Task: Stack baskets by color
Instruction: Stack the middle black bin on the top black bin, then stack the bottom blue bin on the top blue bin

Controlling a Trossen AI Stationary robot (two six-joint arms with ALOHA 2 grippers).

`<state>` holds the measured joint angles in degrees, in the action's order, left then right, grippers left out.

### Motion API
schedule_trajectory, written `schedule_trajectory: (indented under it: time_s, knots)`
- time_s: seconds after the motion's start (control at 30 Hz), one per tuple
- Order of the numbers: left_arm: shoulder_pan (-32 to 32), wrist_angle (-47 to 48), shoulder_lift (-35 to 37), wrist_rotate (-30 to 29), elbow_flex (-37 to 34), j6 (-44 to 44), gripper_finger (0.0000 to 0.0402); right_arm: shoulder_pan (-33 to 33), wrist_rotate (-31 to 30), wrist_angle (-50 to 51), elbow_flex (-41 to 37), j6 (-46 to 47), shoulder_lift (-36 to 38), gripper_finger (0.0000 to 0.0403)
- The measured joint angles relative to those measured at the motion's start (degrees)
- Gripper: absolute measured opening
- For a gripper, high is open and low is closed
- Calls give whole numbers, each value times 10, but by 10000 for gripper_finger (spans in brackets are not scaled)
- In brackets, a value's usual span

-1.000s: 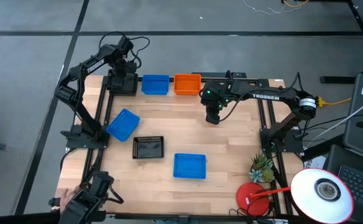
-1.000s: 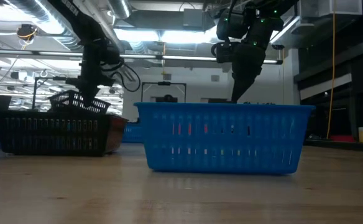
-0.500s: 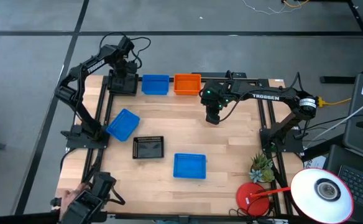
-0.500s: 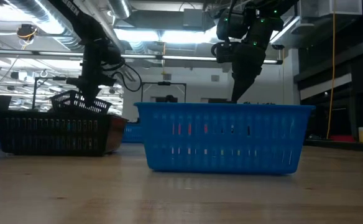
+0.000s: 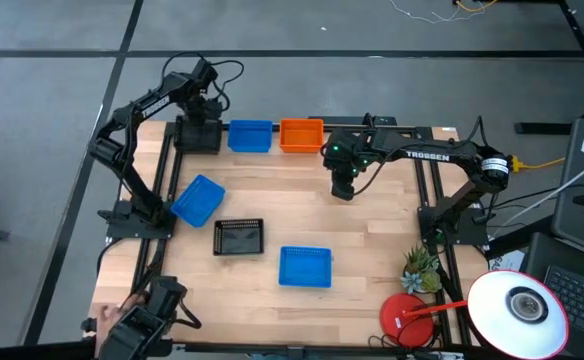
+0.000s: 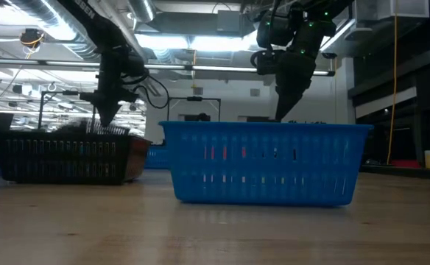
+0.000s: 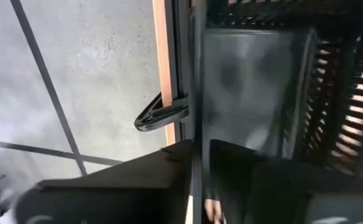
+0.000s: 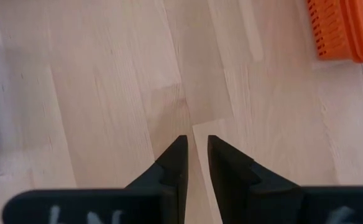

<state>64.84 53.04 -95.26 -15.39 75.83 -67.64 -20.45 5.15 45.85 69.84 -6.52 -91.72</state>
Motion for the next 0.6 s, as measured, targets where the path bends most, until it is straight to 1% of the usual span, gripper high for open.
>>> schedule_trajectory:
  time_s: [0.1, 0.17, 0.27, 0.37, 0.43, 0.5, 0.6]
  knots:
    - [0, 0, 0, -1, 0, 0, 82, 0, 0, 1, 0, 0, 0, 63]
    - [0, 0, 0, -1, 0, 0, 94, 0, 0, 2, 0, 0, 0, 63]
    - [-1, -5, 0, -14, 0, 0, 99, 0, 0, 2, 0, 0, 0, 63]
    - [-13, -31, 0, -44, 0, 4, 97, 0, 0, 2, 0, 0, 0, 63]
    - [-29, -68, 1, -59, 0, 5, 97, 0, 0, 2, 0, 0, 0, 63]
    - [-53, -106, 1, -61, 0, 18, 98, 0, 0, 2, 0, 0, 0, 63]
    - [-105, -139, 1, -44, 0, 76, 98, 0, 0, 2, 0, 1, 0, 63]
